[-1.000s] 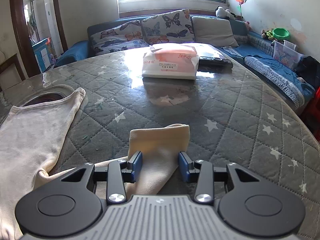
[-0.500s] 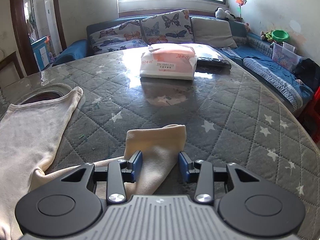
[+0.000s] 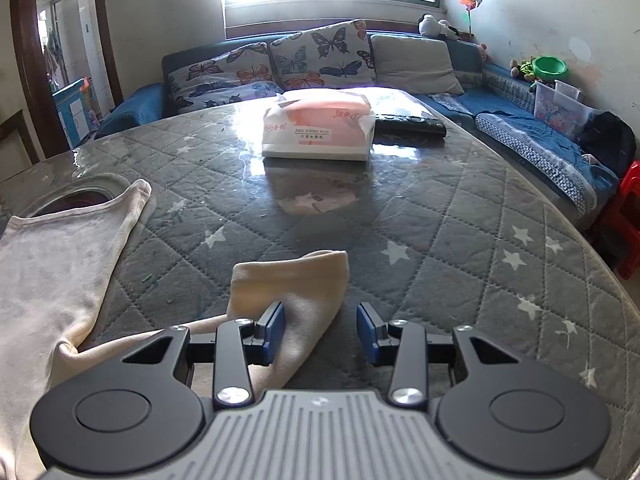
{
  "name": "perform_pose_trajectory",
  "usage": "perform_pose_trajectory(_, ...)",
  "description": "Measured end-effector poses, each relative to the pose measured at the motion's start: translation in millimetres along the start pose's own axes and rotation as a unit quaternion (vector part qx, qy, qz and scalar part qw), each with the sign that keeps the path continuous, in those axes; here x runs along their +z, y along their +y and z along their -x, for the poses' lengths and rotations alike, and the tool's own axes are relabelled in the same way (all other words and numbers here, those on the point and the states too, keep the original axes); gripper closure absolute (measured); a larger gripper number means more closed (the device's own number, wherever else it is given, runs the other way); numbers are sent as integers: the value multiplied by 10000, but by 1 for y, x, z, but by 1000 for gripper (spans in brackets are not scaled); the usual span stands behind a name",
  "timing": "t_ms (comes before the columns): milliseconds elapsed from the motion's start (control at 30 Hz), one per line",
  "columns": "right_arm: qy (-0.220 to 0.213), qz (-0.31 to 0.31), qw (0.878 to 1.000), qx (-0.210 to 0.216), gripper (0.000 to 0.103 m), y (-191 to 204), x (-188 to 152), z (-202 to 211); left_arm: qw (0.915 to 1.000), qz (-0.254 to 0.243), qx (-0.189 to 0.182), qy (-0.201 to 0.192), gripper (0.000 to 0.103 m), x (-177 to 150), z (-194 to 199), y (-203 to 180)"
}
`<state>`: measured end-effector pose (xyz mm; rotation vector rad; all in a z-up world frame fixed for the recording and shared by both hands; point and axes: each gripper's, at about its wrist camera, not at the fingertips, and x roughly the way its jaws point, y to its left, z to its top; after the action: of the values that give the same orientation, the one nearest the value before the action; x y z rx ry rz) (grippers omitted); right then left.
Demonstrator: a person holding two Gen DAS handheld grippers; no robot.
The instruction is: Fold clothes
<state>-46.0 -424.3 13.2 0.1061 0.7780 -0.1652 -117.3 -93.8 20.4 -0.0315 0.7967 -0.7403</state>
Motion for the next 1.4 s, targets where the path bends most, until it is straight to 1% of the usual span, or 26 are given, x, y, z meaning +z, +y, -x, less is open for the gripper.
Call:
perform_pose_trajectory(667,-167,-216,9994,-233,63,-32,-4,11,9998,-9,209,67,0,2,-3,-7)
perform_pose_trajectory(1033,-280,-278,9991,-131,63,-38,-4,17,9995,10,308,120,0,4,-5,-9)
perform_pose_trajectory(1400,-334,-265,9991,87,62,-34,-3,22,9991,47,390,147,0,6,-6,-10)
